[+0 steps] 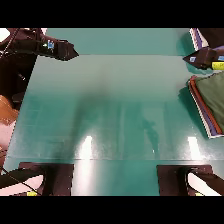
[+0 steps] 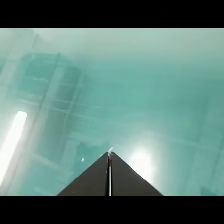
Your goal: Fold the shirts.
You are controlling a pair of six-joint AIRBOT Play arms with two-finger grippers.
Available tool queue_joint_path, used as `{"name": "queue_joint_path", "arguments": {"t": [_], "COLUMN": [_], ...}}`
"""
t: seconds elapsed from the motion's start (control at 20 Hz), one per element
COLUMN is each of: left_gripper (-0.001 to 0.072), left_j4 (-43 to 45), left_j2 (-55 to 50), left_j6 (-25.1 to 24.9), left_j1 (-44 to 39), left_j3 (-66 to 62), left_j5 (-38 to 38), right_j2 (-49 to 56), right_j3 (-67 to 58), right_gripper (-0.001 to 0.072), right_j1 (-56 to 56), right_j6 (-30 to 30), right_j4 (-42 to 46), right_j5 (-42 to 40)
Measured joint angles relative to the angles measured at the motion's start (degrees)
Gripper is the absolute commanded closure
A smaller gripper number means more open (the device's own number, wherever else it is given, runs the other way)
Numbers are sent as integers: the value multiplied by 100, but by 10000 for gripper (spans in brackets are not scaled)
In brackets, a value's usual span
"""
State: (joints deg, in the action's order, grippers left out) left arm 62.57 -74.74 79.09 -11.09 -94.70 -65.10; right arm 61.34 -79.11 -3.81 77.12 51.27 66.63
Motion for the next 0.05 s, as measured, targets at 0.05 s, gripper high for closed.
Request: {"name": "queue_joint_path", "arguments": {"t": [0.05], "left_gripper": [681], "left_j4": [0], "left_j2": [0], "left_j6": [-2], "left_j1": [0], "left_j3": [0], "left_j5": [0], "right_j2": [0], "right_j3": [-4], "right_gripper": [691], "right_j1": [-35], "right_j6": [-13], "right_j4": [-9], "right_j5": [-9]}}
